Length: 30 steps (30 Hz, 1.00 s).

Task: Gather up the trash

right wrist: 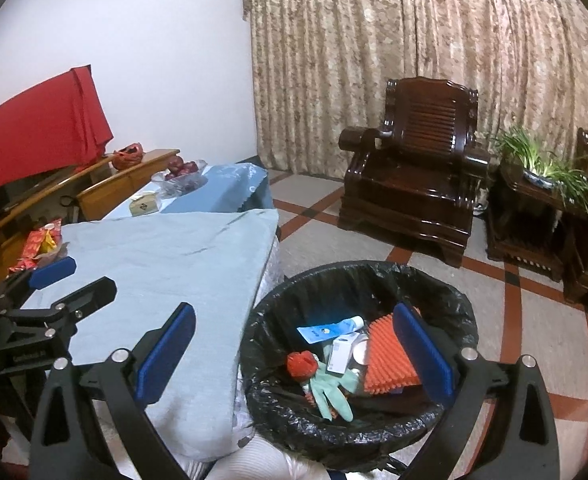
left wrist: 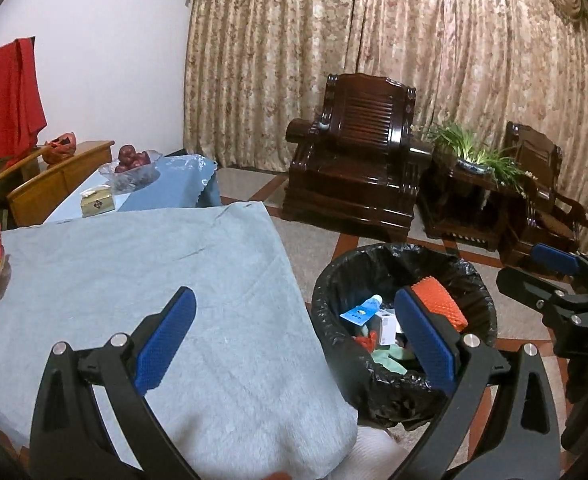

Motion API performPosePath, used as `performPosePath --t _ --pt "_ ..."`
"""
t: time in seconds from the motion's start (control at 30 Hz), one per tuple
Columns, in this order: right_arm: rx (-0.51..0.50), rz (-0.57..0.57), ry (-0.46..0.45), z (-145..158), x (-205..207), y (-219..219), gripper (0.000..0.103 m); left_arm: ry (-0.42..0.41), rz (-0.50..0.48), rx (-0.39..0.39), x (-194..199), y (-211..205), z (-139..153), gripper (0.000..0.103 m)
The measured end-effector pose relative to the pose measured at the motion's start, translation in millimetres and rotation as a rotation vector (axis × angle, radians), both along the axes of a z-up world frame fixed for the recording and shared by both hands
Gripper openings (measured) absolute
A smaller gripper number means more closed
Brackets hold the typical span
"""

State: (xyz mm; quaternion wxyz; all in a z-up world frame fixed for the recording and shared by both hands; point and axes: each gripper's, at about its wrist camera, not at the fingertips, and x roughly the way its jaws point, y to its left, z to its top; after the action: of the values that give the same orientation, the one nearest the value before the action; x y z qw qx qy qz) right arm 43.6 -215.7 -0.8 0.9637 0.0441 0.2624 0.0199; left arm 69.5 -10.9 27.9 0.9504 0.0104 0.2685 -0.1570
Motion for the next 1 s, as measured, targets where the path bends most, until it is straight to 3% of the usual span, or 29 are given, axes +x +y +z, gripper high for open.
performPosePath --t 1.0 --pt "-0.009 0.011 -0.033 14 -6 4 0.097 -0.049 -0.007 -0.014 -18 -3 17 0.097"
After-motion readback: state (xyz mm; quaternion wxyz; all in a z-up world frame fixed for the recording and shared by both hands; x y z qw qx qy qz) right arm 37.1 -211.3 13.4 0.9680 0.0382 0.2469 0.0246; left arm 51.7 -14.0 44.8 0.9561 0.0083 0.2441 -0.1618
